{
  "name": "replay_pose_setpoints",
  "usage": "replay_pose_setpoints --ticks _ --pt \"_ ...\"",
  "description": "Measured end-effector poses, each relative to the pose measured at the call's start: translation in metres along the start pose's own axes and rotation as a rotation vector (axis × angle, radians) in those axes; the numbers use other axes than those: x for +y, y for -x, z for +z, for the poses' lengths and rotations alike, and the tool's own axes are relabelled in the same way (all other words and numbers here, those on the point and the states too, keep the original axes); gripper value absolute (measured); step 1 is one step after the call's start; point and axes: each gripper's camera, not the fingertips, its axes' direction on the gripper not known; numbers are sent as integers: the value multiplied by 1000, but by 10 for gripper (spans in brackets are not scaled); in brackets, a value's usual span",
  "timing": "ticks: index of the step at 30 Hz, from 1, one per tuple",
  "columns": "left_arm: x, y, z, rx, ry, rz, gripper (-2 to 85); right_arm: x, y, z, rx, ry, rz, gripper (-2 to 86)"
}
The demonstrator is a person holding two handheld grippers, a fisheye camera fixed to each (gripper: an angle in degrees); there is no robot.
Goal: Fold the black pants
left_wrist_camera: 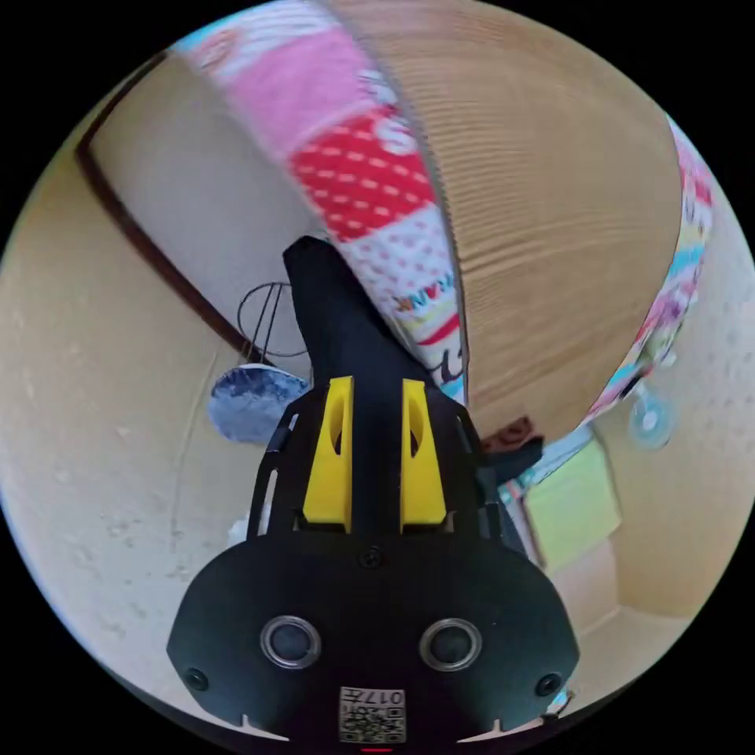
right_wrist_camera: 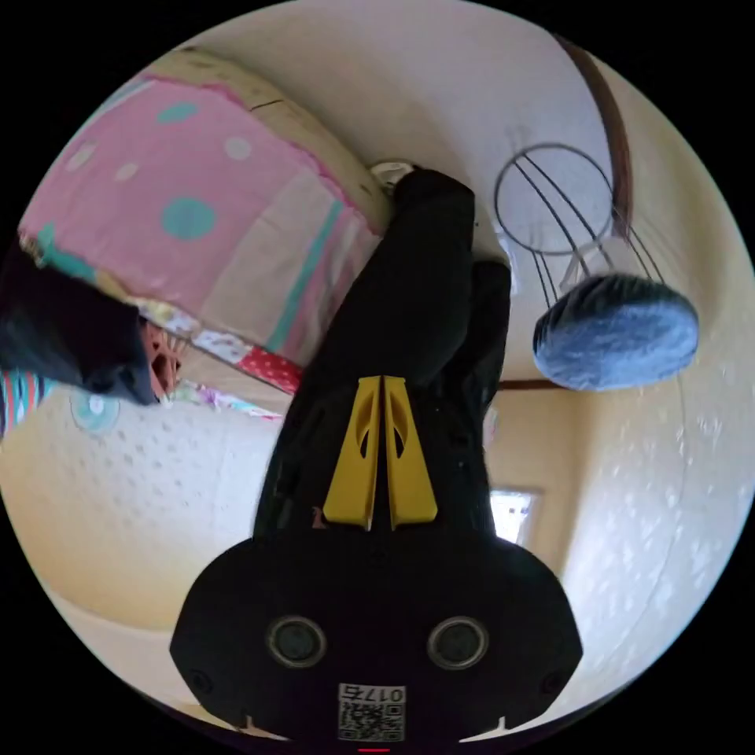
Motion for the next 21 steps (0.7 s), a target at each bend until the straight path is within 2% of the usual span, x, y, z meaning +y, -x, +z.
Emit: replay_pose_setpoints --ticks 2,4,5,7,9,12,14,16,19,21 --pt "40 60 -6 206 -138 -132 94 -8 40 17 -61 7 24 4" --pt "89 115 17 481 -265 -246 86 -5 89 28 -75 -70 71 5" --pt "99 124 25 535 -287 -269 81 -2 100 31 -60 -98 84 5" --pt "126 152 55 774 -297 -359 68 4 138 53 50 -135 111 4" --pt "135 167 43 834 -317 -350 60 1 156 78 145 -87 100 4" --pt "140 163 2 720 -345 -221 43 6 163 114 236 -88 73 3" --pt "134 147 -11 637 -251 -111 40 12 158 130 225 -117 22 3" --pt "125 124 -27 442 -106 15 31 21 141 145 191 -160 -34 3" --pt "121 104 -49 228 -18 113 3 29 114 155 128 -186 -77 3" --pt "119 98 -61 197 21 157 -4 31 99 160 96 -186 -96 3"
